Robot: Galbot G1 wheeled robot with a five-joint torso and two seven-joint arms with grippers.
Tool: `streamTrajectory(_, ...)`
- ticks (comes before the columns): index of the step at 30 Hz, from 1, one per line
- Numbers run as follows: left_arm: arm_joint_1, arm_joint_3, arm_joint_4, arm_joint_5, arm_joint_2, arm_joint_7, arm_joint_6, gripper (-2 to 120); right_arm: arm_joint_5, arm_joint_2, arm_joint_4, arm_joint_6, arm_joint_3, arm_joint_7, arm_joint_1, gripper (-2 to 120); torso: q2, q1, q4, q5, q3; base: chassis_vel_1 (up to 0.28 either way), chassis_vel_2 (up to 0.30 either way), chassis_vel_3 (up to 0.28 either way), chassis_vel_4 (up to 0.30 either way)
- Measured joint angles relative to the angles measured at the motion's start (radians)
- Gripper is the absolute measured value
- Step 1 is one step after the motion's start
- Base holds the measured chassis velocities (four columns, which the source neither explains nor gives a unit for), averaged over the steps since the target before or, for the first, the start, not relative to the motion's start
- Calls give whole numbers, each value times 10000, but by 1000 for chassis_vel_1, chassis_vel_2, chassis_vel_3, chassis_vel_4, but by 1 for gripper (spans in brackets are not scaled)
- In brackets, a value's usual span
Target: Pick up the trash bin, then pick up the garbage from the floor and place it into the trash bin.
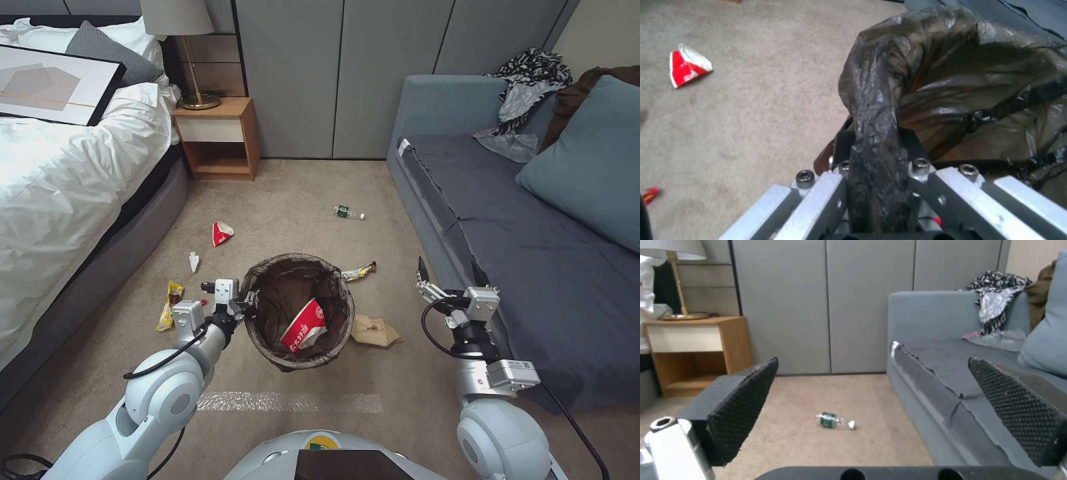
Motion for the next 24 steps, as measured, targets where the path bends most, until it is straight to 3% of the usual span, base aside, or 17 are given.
streamTrajectory(9,-35,2,5,-8,18,-10,-11,5,-10,17,-32,7,-23,14,65,100,0,0,4,1,0,-103,97,109,-103)
streamTrajectory(24,-92,32,14,-45,28,-22,-24,5,-23,0,-6,-64,-6,11,31,100,1,-1,1,0,-1,0,0,0,0)
